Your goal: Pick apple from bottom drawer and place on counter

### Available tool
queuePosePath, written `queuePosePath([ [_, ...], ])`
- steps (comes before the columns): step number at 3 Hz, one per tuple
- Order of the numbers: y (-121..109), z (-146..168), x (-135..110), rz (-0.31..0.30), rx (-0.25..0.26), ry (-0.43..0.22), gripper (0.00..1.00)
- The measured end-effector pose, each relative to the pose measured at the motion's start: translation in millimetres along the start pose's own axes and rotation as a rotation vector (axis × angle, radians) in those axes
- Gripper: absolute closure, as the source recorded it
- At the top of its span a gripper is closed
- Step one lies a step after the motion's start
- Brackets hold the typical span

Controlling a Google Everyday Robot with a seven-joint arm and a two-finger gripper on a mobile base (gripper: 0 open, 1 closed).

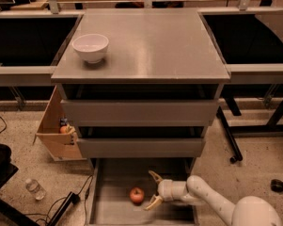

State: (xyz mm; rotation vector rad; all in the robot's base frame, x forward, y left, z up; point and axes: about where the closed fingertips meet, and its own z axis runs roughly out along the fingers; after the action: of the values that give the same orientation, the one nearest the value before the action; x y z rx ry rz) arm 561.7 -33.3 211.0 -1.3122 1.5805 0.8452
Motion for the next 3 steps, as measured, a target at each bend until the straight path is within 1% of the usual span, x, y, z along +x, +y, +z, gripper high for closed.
queuePosePath([
  [1, -1.5, 20.8, 15.0, -0.003, -0.024, -0.010, 0.00],
  [2, 0.5, 43.4, 28.0, -0.011, -0.066, 0.020, 0.00],
  [3, 6.1, 62.1, 33.3, -0.005, -0.114, 0.027, 0.00],
])
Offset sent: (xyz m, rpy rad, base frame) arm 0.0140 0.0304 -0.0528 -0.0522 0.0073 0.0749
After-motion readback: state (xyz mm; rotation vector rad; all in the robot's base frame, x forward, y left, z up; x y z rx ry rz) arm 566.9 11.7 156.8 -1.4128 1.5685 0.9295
